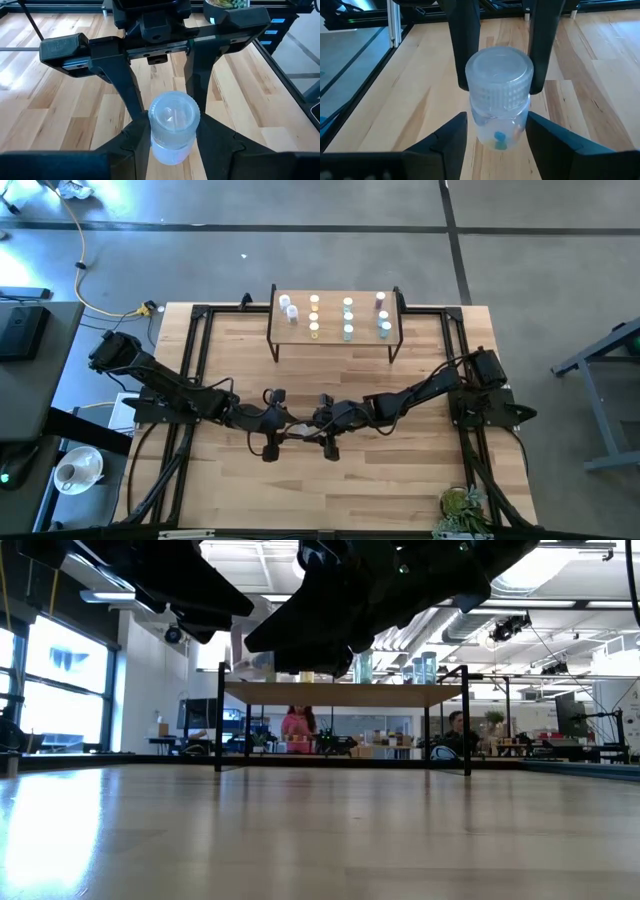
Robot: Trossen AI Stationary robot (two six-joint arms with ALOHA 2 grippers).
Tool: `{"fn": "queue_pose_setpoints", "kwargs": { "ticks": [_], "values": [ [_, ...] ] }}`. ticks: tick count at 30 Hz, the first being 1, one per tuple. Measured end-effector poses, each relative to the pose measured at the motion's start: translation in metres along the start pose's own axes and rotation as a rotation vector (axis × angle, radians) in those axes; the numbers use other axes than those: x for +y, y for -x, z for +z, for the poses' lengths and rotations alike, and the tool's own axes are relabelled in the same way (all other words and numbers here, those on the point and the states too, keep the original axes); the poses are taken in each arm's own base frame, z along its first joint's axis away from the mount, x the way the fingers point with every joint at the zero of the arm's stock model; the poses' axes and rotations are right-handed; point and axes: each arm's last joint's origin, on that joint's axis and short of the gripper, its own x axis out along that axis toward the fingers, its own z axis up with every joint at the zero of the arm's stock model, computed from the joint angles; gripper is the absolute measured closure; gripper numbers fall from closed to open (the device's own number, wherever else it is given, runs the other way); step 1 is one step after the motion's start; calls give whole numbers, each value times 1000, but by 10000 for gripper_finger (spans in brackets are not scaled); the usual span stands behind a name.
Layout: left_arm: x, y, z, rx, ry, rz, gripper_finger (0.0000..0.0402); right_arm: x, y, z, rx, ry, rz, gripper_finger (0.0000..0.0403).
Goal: Pick and place medicine bottles onto shelf by color
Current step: Put the white pill bottle on the shelf aligned with the other white pill bottles
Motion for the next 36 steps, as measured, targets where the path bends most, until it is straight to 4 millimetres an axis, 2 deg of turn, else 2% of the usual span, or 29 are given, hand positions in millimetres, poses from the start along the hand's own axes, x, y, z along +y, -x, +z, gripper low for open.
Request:
{"fn": "queue_pose_setpoints", "kwargs": {
  "ticks": [7, 15, 21, 27, 31, 36],
  "values": [
    [1, 0, -1, 10, -4, 22, 278, -8, 6, 2, 46, -21, -23, 213],
    [10, 2, 4, -5, -3, 64, 278, -15, 43, 28, 66, -22, -52, 213],
    [38, 14, 20, -10, 21, 151, 278, -14, 82, 50, 53, 9, -104, 213],
    [74, 35, 36, -74, 49, 268, 278, -11, 117, 68, 2, 57, -155, 213],
    [97, 53, 44, -134, 92, 351, 278, -10, 136, 75, -20, 55, -156, 213],
    [121, 74, 56, -173, 95, 449, 278, -10, 151, 78, -19, 54, -163, 213]
  ]
}}
